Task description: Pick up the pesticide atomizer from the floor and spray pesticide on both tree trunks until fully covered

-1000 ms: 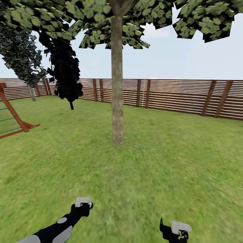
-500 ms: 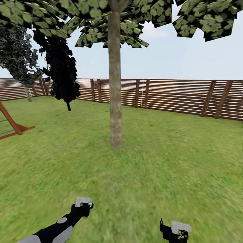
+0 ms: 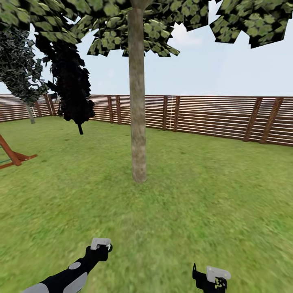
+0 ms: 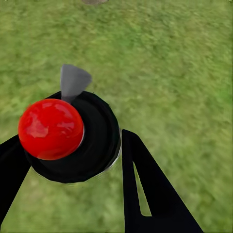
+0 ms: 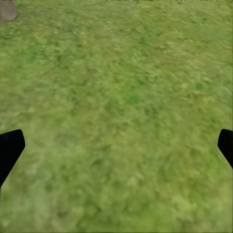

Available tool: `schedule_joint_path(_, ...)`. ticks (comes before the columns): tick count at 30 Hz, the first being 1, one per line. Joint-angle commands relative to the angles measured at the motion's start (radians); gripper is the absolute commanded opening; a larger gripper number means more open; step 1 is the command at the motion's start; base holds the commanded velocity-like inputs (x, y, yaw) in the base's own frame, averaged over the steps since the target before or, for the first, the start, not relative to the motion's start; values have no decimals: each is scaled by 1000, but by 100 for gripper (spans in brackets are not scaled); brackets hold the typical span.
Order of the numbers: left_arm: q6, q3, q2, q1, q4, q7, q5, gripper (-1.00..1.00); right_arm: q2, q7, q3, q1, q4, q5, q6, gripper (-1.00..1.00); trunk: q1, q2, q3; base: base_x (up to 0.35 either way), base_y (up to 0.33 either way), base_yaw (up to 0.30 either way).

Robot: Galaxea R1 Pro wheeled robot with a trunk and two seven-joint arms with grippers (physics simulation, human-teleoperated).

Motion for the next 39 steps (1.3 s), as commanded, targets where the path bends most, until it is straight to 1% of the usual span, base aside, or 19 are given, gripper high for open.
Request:
schedule_joint_path(1, -5, -8, 1, -2, -1, 3, 9, -100, -2, -6, 8, -2, -1, -10, -6, 100, 1, -2, -2, 334, 0, 0)
schedule_joint_path(9, -5, -8, 1, -2, -1, 3, 9, -100, -2, -6, 8, -2, -1, -10, -6, 100, 1, -2, -2, 334, 0, 11)
schedule_joint_path(14, -5, -8, 1, -2, -1, 3, 9, -100, -2, -7, 8, -2, -1, -10, -6, 100, 1, -2, -2, 334, 0, 196)
schedule_joint_path(18, -5, -8, 1, -2, -2, 3, 9, -100, -2, -7, 8, -2, -1, -10, -6, 100, 1, -2, -2, 334, 0, 84)
schedule_joint_path(39, -5, -8, 1, -2, -2, 3, 9, -100, -2, -7, 8, -2, -1, -10, -6, 100, 1, -2, -2, 334, 0, 5)
